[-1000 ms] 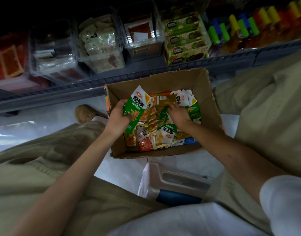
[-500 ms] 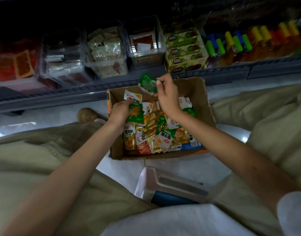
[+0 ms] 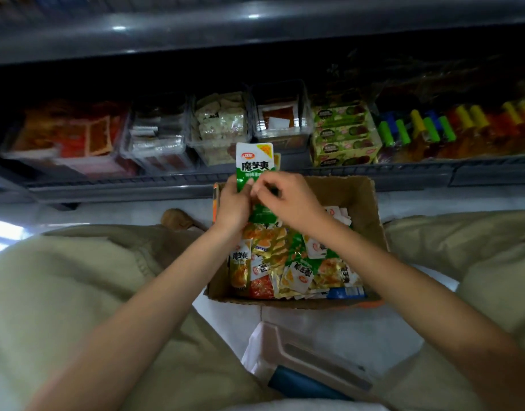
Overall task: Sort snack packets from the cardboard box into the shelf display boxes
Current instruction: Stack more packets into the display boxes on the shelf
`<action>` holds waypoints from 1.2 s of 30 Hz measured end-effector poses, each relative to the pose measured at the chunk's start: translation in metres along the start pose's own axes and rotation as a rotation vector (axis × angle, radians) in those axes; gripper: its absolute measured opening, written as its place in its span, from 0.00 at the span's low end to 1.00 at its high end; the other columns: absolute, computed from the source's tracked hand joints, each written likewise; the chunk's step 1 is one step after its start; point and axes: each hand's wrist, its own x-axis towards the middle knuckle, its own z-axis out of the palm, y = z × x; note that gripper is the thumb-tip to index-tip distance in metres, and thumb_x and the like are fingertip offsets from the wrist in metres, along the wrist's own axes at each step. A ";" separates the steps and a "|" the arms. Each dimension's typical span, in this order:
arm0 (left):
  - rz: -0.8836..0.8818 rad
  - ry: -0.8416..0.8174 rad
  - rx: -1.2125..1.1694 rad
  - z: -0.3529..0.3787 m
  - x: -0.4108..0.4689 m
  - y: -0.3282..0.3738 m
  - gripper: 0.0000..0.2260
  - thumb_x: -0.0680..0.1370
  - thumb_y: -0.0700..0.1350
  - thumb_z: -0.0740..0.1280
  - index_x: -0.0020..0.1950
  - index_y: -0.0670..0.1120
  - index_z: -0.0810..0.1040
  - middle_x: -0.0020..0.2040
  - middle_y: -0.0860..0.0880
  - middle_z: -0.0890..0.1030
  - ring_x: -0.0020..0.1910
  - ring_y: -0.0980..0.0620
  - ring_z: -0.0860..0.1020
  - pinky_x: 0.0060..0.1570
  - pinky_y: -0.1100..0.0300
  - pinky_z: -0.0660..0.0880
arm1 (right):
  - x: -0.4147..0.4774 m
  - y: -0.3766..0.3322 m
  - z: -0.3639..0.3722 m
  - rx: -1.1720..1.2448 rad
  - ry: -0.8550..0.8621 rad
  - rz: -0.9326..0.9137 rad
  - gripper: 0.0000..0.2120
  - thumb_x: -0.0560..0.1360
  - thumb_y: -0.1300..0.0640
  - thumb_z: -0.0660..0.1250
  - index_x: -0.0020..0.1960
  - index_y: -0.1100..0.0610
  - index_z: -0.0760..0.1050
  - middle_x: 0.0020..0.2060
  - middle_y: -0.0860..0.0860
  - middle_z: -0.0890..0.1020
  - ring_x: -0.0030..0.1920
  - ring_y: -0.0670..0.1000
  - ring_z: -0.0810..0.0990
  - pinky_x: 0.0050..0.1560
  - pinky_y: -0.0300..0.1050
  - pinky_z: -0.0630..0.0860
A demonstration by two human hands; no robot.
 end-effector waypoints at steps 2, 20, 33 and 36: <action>0.214 -0.006 0.084 0.006 -0.006 0.012 0.08 0.82 0.39 0.59 0.60 0.45 0.72 0.53 0.46 0.79 0.52 0.52 0.79 0.54 0.58 0.77 | 0.016 -0.007 -0.016 0.060 0.186 0.093 0.04 0.76 0.60 0.66 0.50 0.56 0.73 0.44 0.47 0.77 0.41 0.40 0.74 0.43 0.33 0.71; 1.058 0.279 0.132 0.013 0.003 0.166 0.16 0.77 0.46 0.65 0.65 0.49 0.70 0.56 0.61 0.75 0.54 0.68 0.74 0.54 0.68 0.73 | 0.109 -0.129 -0.151 0.619 0.087 0.083 0.15 0.74 0.64 0.68 0.59 0.57 0.70 0.46 0.51 0.83 0.41 0.47 0.84 0.32 0.37 0.78; 1.259 0.519 0.700 0.007 0.076 0.231 0.26 0.79 0.49 0.59 0.76 0.45 0.57 0.72 0.46 0.66 0.70 0.51 0.63 0.69 0.57 0.60 | 0.177 -0.164 -0.201 0.448 0.434 -0.332 0.13 0.73 0.67 0.68 0.49 0.50 0.73 0.44 0.47 0.82 0.44 0.45 0.83 0.39 0.35 0.78; 1.207 0.570 0.784 0.000 0.091 0.234 0.26 0.79 0.50 0.59 0.75 0.44 0.59 0.73 0.47 0.66 0.72 0.52 0.59 0.70 0.55 0.54 | 0.197 -0.165 -0.207 0.457 0.473 -0.387 0.12 0.73 0.67 0.68 0.50 0.52 0.73 0.46 0.48 0.82 0.47 0.45 0.82 0.40 0.35 0.78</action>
